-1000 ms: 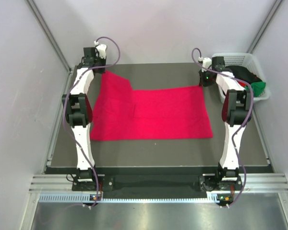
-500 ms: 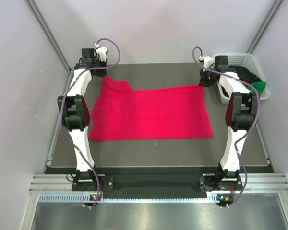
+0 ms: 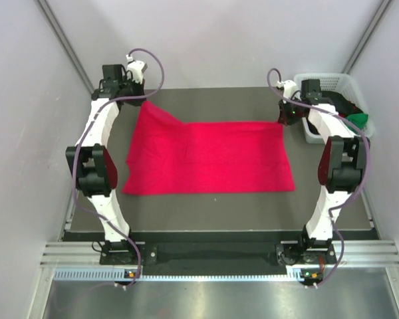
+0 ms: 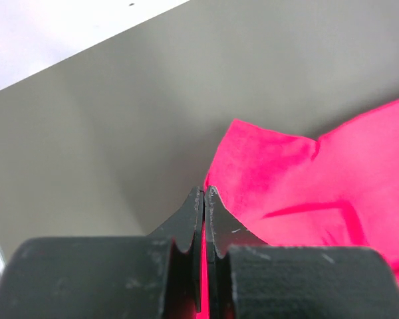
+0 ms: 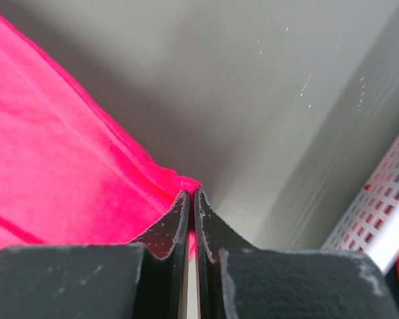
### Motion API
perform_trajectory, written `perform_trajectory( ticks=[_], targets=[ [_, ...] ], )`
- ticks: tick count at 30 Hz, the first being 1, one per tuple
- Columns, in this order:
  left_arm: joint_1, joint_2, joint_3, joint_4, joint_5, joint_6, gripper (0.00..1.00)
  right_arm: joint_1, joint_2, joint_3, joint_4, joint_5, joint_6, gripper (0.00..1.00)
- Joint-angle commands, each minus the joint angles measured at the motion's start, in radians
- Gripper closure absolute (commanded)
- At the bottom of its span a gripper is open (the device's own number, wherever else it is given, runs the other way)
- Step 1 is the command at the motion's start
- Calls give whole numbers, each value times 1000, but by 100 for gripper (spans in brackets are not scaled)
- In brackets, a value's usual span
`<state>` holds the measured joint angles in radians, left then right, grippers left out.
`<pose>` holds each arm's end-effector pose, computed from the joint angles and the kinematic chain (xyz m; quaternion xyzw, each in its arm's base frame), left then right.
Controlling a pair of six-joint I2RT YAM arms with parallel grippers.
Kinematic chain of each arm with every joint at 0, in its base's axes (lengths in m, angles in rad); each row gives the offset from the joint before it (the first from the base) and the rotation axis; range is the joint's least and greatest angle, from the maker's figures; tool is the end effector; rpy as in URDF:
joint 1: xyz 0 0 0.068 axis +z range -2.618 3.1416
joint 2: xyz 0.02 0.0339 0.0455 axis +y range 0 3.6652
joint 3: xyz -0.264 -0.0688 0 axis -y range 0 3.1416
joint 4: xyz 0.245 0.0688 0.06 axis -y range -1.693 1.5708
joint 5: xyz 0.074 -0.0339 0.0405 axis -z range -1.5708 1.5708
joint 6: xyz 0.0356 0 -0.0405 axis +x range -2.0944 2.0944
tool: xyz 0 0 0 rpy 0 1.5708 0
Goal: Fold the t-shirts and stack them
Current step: Fold the tshirt
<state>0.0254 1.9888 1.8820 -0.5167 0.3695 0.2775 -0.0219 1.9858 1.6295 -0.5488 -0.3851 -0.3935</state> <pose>0.4644 -0.0011 0.3257 0.1931 0.8573 -0.0940 0.4679 0.4433 0.0037 0.2417 -0.2328 0.9001 0.1108 0.3511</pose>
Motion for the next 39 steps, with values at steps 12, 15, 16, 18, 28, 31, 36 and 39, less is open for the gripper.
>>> perform_trajectory(
  ticks=[12,15,16,18,28,31,36,39],
  targets=[
    [10,-327,-270,32,54,61,100,4,-286,-227,-14,-37,-105,100],
    [11,-384,-326,29,46,74,100,4,-324,-276,-19,-35,-125,100],
    [11,-412,-340,27,45,77,100,4,-332,-287,-20,-32,-130,100],
    [13,-439,-382,12,36,92,100,4,-355,-316,-31,-31,-145,100],
    [15,-597,-550,-9,55,88,100,-1,-367,-425,6,63,-171,100],
    [15,-620,-578,-22,49,91,100,-9,-348,-428,21,78,-179,100],
    [15,-650,-621,-43,23,121,100,-10,-354,-453,4,74,-215,100],
    [15,-657,-649,-40,5,123,100,-9,-346,-473,0,72,-214,100]
  ],
)
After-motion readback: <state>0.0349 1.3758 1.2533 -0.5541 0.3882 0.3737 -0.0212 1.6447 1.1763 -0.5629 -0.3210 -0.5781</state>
